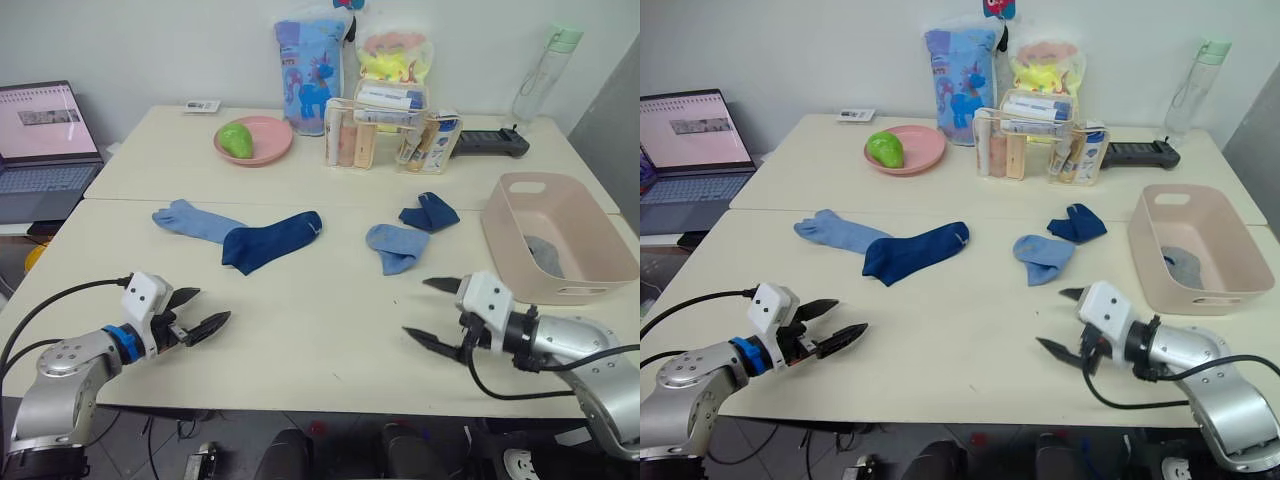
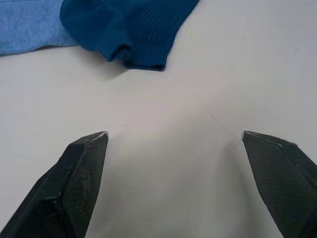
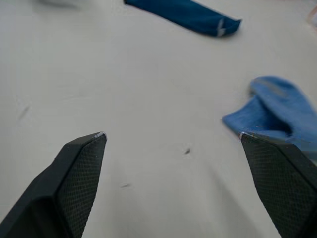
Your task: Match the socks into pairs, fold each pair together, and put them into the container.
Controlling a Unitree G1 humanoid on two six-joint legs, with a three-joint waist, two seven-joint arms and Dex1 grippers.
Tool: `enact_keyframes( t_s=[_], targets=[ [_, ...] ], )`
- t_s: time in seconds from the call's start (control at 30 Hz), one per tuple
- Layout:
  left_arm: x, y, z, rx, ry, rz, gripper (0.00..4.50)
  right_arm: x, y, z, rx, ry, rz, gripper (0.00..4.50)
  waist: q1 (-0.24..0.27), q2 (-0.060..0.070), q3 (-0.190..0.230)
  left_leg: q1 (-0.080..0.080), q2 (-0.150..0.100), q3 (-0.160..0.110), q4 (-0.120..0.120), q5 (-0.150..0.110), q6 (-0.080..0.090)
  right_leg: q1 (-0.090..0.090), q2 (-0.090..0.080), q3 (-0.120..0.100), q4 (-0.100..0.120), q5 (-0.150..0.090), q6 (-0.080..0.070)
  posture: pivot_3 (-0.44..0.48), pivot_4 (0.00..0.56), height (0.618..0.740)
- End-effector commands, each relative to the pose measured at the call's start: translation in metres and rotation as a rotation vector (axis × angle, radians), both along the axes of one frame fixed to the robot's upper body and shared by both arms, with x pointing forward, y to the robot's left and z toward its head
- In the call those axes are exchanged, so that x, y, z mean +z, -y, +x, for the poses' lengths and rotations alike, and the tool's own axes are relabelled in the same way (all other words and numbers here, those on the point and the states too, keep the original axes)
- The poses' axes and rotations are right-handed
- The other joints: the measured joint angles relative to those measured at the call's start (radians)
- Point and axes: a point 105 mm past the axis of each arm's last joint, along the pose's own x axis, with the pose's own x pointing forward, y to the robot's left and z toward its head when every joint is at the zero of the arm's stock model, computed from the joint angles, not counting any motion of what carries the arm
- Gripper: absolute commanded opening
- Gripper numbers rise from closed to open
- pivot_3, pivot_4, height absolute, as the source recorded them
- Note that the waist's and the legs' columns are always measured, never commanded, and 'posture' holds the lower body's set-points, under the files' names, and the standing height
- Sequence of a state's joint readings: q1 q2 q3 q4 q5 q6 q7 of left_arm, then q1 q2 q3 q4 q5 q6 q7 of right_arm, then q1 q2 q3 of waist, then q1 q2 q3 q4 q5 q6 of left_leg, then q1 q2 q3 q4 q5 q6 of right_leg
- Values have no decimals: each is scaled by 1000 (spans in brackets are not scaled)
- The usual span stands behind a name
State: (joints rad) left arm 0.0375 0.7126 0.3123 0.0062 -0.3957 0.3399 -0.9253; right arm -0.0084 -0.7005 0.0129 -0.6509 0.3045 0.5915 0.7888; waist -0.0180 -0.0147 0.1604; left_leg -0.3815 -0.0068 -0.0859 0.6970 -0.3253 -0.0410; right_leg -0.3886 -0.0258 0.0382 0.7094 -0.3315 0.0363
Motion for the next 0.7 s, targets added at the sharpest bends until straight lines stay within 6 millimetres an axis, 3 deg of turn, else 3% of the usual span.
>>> enact_keyframes(
  t_s=[0.03, 0.17, 0.47, 0.67, 0.7],
  targets=[
    [24, 2, 12, 40, 81, -48, 4500, 21, -11, -1, 27, 70, 42, 4484, -3, 0, 0, 1, 0, 0, 0, 0, 0, 0, 0, 0, 1, 0, 0, 0, 150, 703],
    [20, 10, 21, 45, 79, -42, 4500, 24, -13, 2, 28, 81, 30, 4484, -5, 0, 0, 1, 0, 0, 0, 0, 0, 0, 0, -1, 1, 0, 0, 0, 150, 703],
    [13, 29, 75, 255, 53, -193, 4500, 36, -33, 9, 92, 132, 33, 4484, -9, -2, -1, 0, 0, -1, 1, 0, 0, -1, 1, -1, 2, 0, 0, 0, 150, 703],
    [8, 43, 87, 266, 15, -195, 4500, 37, -35, 11, 95, 145, 37, 4484, -11, -2, -1, 0, 0, -1, 1, 0, 0, -1, 1, -1, 2, 0, 0, 0, 150, 703],
    [8, 44, 86, 261, 8, -200, 4318, 37, -35, 11, 95, 147, 36, 4498, -11, -1, -1, 1, 0, -1, 0, 0, 0, -1, 1, -1, 3, 0, 0, 0, 150, 703]
  ],
)
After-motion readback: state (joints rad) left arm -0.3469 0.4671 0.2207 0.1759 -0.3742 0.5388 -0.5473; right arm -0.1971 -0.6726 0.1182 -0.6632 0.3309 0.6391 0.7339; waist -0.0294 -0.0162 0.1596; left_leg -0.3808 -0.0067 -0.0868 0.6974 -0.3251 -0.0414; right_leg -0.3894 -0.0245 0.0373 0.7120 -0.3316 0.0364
